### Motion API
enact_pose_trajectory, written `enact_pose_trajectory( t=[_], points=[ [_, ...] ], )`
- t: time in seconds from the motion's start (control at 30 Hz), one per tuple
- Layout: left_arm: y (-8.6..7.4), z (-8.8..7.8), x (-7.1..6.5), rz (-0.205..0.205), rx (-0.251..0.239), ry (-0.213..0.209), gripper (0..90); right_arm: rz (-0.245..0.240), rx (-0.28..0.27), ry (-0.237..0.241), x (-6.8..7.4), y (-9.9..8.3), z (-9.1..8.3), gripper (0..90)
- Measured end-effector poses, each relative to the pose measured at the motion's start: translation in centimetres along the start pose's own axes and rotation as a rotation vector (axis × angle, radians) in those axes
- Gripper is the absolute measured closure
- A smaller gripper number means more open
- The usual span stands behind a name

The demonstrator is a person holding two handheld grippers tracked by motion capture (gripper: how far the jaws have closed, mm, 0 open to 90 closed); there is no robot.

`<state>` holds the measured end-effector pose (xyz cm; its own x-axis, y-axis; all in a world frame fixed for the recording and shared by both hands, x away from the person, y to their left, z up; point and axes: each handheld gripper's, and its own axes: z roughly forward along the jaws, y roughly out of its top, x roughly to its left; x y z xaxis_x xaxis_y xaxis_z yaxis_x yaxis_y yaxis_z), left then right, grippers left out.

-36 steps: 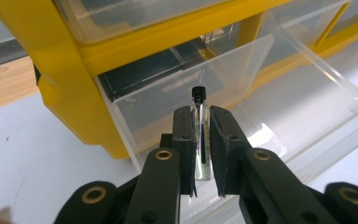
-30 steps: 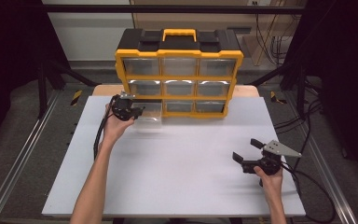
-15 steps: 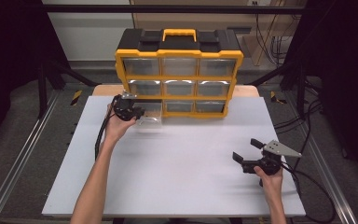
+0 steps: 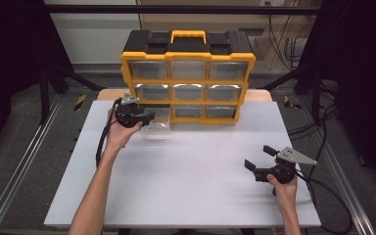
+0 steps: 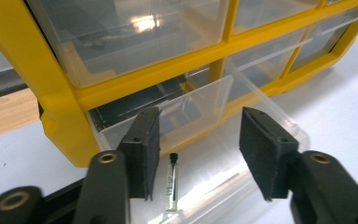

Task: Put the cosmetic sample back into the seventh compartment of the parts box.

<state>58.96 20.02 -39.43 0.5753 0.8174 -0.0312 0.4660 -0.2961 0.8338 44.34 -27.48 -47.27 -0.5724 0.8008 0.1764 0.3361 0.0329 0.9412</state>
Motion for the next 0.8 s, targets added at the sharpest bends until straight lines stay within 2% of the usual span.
enact_pose_trajectory(
  t=[0.5,0.73,0.8],
  points=[
    [-0.8,-2.9,-1.7,0.005,-0.114,-0.061,26.9,-0.001,0.002,-0.001,0.0,0.0,0.1,0.4],
    [-1.5,-3.9,-2.5,0.002,-0.152,-0.094,17.4,-0.001,0.001,0.0,0.0,0.0,0.0,0.4],
    [-1.7,-4.1,-2.6,0.011,-0.163,-0.086,15.3,-0.001,0.001,0.0,0.0,0.0,0.0,0.4]
  ],
)
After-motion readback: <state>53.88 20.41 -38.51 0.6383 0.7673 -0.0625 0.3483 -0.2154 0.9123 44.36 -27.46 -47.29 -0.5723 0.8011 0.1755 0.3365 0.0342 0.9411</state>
